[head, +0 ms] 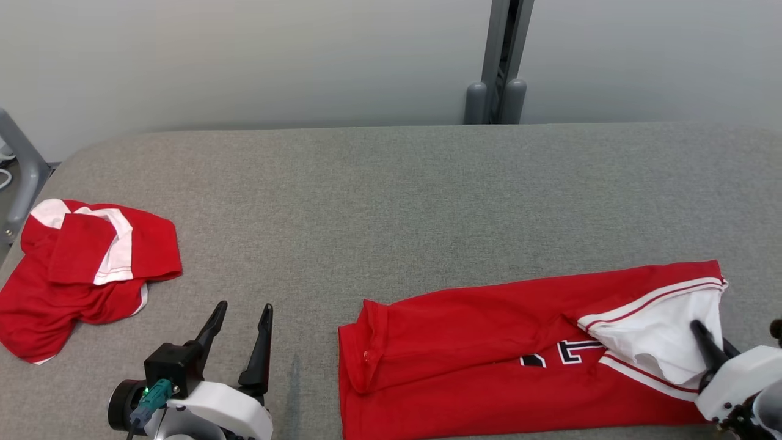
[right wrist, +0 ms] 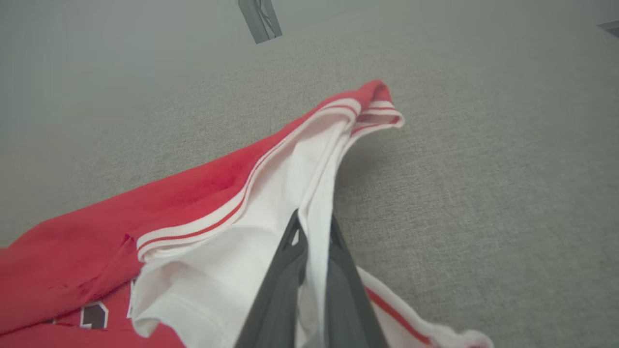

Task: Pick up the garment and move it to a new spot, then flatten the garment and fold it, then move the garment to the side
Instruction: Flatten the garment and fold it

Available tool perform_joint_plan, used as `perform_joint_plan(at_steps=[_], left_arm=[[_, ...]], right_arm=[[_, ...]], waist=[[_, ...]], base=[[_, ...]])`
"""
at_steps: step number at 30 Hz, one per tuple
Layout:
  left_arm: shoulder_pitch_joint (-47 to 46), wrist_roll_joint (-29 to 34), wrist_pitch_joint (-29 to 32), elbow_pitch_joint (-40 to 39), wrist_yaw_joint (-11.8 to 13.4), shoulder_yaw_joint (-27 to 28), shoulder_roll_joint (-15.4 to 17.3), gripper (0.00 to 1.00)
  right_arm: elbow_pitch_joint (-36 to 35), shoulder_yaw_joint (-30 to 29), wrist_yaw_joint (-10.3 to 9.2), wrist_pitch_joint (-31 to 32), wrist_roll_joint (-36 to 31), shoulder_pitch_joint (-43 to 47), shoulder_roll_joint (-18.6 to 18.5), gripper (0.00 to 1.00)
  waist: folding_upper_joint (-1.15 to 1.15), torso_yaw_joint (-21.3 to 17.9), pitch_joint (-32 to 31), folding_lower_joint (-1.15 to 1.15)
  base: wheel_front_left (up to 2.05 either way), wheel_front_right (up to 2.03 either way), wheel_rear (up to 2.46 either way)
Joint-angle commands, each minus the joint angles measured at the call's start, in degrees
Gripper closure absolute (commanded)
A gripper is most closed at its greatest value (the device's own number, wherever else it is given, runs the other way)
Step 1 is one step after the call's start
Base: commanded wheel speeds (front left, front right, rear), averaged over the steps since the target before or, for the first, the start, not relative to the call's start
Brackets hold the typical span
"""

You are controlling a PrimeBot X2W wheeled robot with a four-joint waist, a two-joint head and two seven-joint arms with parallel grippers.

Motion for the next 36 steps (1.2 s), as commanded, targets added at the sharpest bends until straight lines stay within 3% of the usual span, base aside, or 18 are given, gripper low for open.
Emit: perform_joint_plan(at_steps=[1, 12, 21, 26, 29, 36], left_arm=[[0.50, -0.39, -0.20, -0.05, 0.45, 0.24, 0.25, 0.00], [1.65, -0.70, -0.21, -0.56, 0.79, 0.43, 0.65, 0.00], [1.69, -0.48, -0.21, -1.23, 1.12, -0.15, 0.49, 0.00], [1.43, -0.47, -0.20, -0.91, 1.68, -0.29, 0.25, 0.00], [0.97, -0.52, -0.20, -0.69, 1.44, -0.59, 0.00, 0.00], [-0.25, -0.55, -0.21, 0.03, 0.90, -1.22, -0.88, 0.00]], right_arm=[[-0.88, 0.05, -0.04, -0.56, -0.06, 0.24, 0.38, 1.00], [-16.74, 1.76, -0.03, 5.29, -0.23, 2.44, 5.55, 1.00], [-25.42, -2.58, -0.03, 12.83, 0.54, 5.73, 17.15, 1.00], [-25.67, -5.34, -0.03, 15.30, -0.31, 5.44, 22.49, 1.00], [-25.07, -4.89, -0.03, 16.19, 1.22, 5.10, 23.64, 1.00], [-23.53, 5.19, -0.03, 13.22, 7.48, 3.92, 23.62, 1.00]], waist=[[0.00, -0.57, -0.58, 0.00], [0.00, -2.09, -2.21, 0.00], [0.00, -1.01, -2.38, 0.00], [0.00, -0.13, -2.01, 0.00], [0.00, 0.64, -1.66, 0.00], [0.00, 3.52, -0.76, 0.00]], base=[[0.00, 0.00, 0.00], [0.00, 0.00, 0.00], [0.00, 0.00, 0.00], [0.00, 0.00, 0.00], [0.00, 0.00, 0.00], [0.00, 0.00, 0.00]])
